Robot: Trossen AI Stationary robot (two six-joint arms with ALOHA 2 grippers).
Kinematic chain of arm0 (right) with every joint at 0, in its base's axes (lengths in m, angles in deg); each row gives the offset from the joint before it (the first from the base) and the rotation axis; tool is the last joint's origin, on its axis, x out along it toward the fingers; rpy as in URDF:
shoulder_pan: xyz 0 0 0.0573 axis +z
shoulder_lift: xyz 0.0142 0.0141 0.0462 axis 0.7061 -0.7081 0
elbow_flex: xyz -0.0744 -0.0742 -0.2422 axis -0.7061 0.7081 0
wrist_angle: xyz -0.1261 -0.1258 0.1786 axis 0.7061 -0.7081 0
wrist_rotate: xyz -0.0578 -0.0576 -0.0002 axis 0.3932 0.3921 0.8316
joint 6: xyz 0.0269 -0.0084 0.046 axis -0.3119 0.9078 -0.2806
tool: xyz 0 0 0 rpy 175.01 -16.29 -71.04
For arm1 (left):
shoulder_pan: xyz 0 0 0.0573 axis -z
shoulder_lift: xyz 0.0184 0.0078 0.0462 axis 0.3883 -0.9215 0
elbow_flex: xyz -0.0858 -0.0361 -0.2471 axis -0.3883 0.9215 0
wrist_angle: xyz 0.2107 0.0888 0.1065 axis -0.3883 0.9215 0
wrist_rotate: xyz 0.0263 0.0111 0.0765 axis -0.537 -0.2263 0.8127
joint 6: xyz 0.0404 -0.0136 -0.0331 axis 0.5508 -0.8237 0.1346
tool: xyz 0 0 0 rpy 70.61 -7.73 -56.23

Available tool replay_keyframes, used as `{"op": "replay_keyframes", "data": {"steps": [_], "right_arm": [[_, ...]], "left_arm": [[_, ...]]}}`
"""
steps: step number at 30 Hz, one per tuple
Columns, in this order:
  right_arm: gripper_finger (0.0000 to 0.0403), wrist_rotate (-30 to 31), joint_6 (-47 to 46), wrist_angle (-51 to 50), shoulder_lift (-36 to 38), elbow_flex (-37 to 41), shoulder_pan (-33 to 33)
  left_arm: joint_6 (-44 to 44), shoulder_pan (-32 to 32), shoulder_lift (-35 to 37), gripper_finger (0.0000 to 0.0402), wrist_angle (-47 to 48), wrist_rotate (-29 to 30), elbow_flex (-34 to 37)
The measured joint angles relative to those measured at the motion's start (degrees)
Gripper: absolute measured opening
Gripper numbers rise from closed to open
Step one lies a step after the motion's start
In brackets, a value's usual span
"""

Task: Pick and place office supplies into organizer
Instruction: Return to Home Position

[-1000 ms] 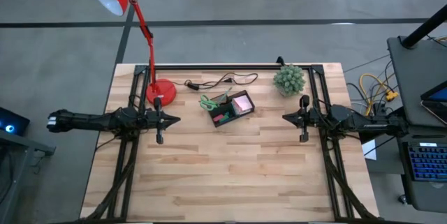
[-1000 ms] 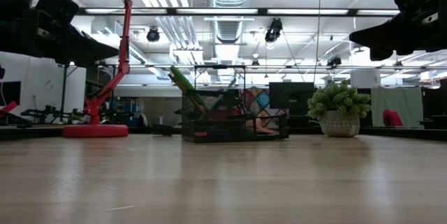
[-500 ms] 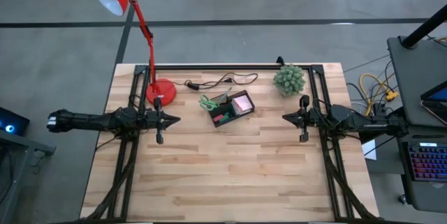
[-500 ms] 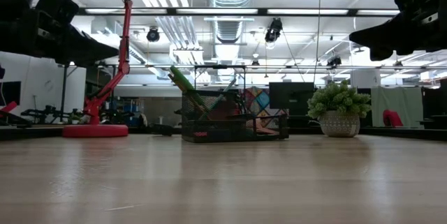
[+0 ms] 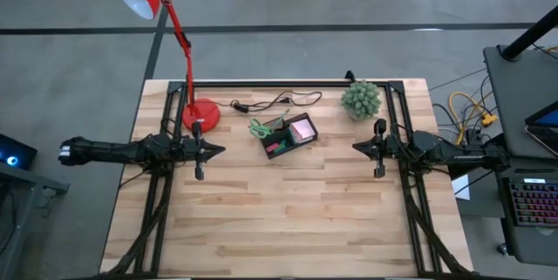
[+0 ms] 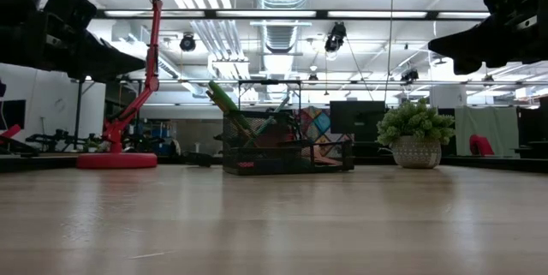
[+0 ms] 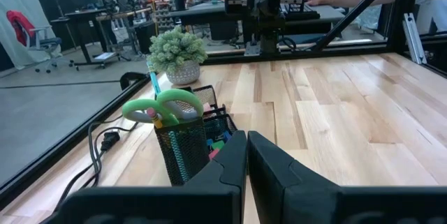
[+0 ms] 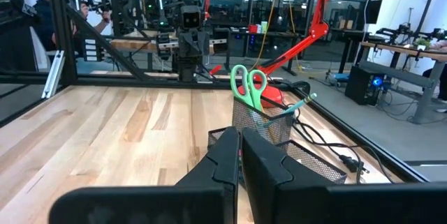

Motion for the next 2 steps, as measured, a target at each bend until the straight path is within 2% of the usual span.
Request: {"op": "replay_keyframes", "data": {"steps": [2], "right_arm": [[0.0008, 0.0, 0.0, 0.0, 0.0, 0.0, 0.0]], "left_arm": [[0.0, 0.0, 0.1, 0.0, 0.0, 0.0, 0.0]]}}
